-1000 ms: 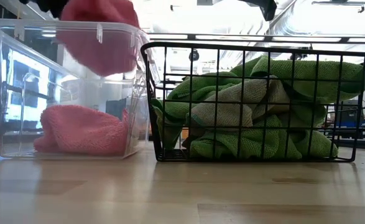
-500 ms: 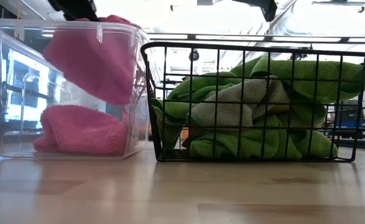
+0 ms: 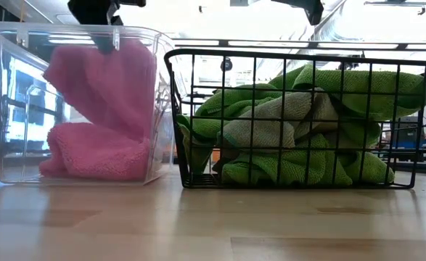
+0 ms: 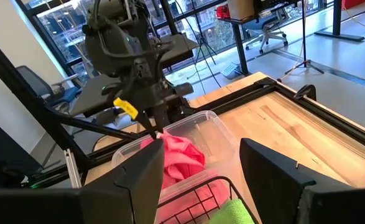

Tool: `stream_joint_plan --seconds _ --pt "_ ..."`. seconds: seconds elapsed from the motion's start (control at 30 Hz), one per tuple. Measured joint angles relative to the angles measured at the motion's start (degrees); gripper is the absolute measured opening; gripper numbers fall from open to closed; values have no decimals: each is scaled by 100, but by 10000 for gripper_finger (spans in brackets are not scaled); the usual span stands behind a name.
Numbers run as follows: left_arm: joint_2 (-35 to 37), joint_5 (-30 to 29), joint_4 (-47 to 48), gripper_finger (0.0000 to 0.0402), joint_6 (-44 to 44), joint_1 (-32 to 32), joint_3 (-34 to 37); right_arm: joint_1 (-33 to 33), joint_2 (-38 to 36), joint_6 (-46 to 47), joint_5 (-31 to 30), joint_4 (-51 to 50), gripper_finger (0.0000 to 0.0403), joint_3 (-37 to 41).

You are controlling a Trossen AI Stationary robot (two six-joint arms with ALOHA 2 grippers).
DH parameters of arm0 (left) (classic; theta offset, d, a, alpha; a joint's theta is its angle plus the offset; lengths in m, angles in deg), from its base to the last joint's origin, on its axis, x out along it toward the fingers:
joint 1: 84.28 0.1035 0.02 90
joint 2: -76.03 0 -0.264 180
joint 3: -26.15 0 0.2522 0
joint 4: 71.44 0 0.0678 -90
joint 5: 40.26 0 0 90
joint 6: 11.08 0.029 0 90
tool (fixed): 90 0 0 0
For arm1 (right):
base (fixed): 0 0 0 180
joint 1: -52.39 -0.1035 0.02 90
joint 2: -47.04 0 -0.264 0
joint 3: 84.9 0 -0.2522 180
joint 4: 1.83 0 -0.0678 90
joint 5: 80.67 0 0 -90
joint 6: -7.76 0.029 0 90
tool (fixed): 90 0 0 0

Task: Sort microfiber towel by color & place in baskets
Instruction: Put the pink towel into the transparent bin

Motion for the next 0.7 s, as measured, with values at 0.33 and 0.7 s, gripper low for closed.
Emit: stream_joint_plan --seconds 0.33,0.7 --pt "-869 174 105 0 237 12 -282 0 0 2 2 -7 207 0" --pt "-1896 98 207 0 706 12 -284 0 0 -9 4 -87 207 0"
